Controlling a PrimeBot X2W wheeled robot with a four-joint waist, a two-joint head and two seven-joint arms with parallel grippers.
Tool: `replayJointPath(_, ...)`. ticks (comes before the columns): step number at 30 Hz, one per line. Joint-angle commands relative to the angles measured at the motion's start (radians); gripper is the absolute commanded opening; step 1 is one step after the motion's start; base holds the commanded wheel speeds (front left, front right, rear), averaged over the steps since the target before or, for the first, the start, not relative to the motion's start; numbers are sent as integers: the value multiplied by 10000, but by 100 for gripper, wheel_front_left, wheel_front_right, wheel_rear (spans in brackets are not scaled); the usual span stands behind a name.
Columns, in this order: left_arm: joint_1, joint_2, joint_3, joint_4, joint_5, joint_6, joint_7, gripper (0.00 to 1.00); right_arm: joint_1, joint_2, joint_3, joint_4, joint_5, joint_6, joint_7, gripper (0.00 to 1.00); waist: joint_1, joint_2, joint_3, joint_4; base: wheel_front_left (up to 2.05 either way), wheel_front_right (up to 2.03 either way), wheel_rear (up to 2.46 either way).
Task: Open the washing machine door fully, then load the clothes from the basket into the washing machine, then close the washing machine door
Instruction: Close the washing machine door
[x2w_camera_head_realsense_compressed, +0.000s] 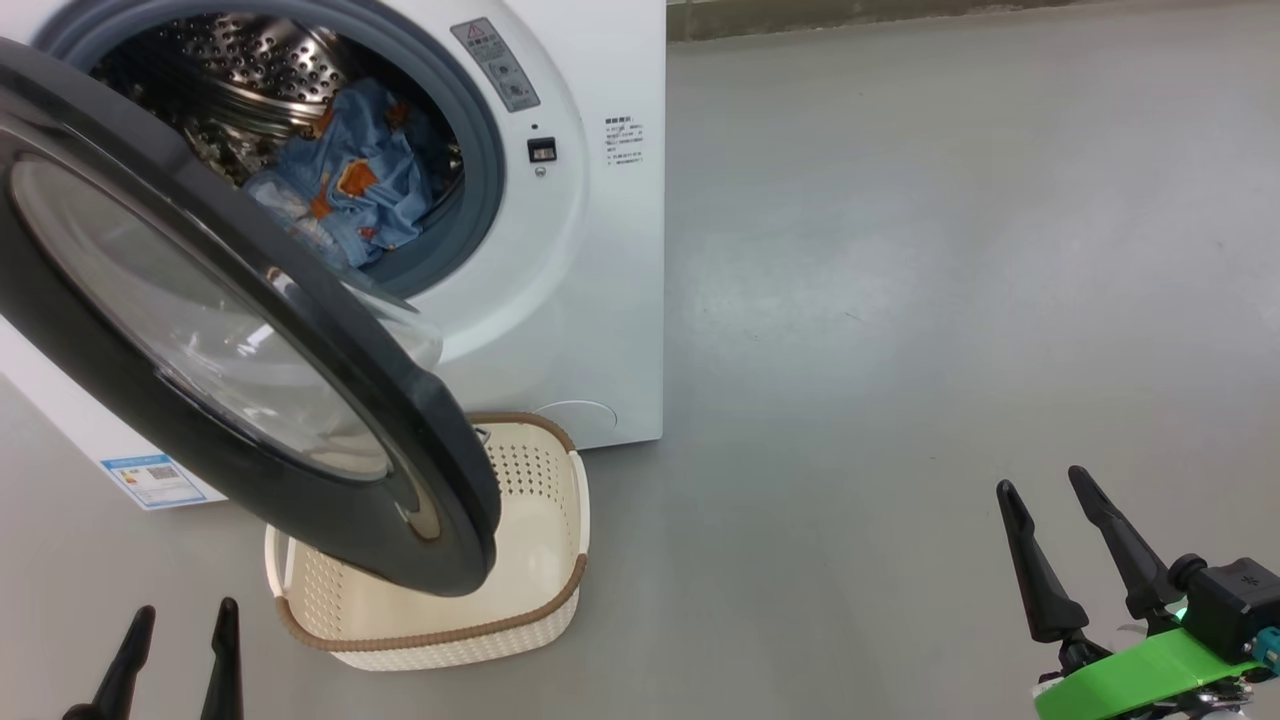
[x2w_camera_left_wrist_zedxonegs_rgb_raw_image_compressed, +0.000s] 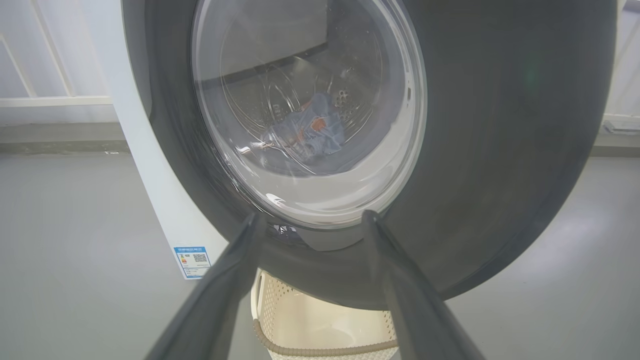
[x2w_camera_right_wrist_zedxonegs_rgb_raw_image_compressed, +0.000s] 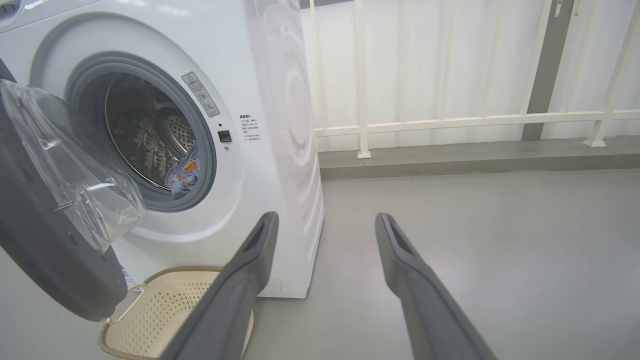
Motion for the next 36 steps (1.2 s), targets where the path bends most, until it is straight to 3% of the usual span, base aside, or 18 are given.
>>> replayJointPath(1,-110,112,402,-189,129,6,-106,100,41,-174,140,-187,4,56,-80,100,0,-1,-8,0,0,0,0)
replayJointPath(17,-172,52,340,-241,224,6,-106,100,18,-162,132,-186,-6,56,-80,100,0,-1,-24,117,0,0,0)
replayJointPath(18,-165,22,324,-256,235,6,-106,100,15,-135,130,-181,-18,56,-80,83,0,-1,-29,162,0,0,0)
replayJointPath(19,-155,5,313,-258,240,6,-106,100,14,-119,119,-176,-26,56,-80,54,0,-1,-32,193,0,0,0)
replayJointPath(23,-148,-94,260,-235,300,6,-107,100,5,-56,105,-185,-51,56,-80,0,0,-1,-59,425,0,0,0)
replayJointPath(36,-66,-540,222,-327,518,6,-107,100,-1236,87,859,-457,104,56,-80,0,0,-1,-207,1621,0,0,0)
